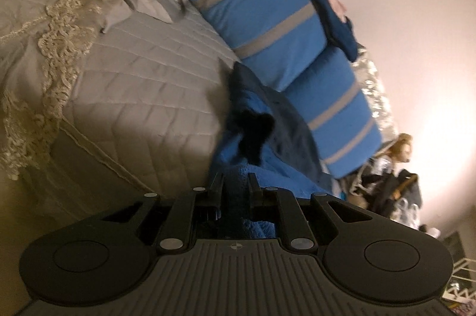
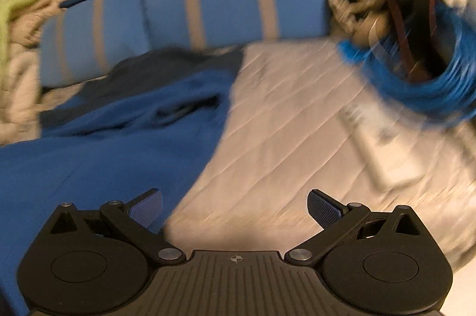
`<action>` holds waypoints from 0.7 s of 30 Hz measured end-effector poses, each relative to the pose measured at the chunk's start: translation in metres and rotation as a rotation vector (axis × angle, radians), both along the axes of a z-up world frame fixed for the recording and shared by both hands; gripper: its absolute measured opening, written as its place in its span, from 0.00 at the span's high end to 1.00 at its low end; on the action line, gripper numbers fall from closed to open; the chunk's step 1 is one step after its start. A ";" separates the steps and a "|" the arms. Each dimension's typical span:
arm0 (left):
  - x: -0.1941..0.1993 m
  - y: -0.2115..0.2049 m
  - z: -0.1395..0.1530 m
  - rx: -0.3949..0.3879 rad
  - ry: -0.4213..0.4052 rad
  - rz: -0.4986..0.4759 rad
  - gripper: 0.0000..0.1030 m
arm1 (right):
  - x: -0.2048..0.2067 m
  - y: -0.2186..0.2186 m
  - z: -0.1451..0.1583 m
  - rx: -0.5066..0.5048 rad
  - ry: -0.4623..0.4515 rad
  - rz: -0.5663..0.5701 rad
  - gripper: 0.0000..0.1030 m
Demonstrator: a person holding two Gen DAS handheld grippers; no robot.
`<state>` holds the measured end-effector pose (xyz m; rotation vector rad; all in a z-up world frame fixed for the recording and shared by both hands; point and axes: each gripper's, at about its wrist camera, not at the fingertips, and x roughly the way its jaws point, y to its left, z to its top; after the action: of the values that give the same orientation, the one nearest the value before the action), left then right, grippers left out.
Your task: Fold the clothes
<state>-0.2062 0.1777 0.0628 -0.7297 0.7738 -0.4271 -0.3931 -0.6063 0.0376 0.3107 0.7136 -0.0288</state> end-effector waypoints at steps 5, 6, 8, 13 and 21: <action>0.005 -0.005 0.002 0.017 -0.002 -0.013 0.85 | -0.016 0.008 -0.036 0.345 0.033 0.132 0.04; 0.004 -0.004 0.001 0.003 -0.002 -0.015 0.85 | -0.019 0.010 -0.045 0.424 0.042 0.147 0.05; 0.002 -0.001 0.000 -0.018 0.000 -0.017 0.85 | -0.024 0.014 -0.064 0.560 0.072 0.163 0.15; -0.007 -0.001 -0.003 -0.041 0.006 -0.020 0.85 | -0.041 0.027 -0.086 0.757 0.083 0.205 0.53; -0.026 -0.008 0.005 -0.087 -0.029 -0.049 0.85 | -0.062 0.017 -0.047 0.760 -0.012 0.245 0.92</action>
<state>-0.2319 0.1697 0.0674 -0.7853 0.7505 -0.5175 -0.4550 -0.5889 -0.0090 0.9445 0.7261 0.4871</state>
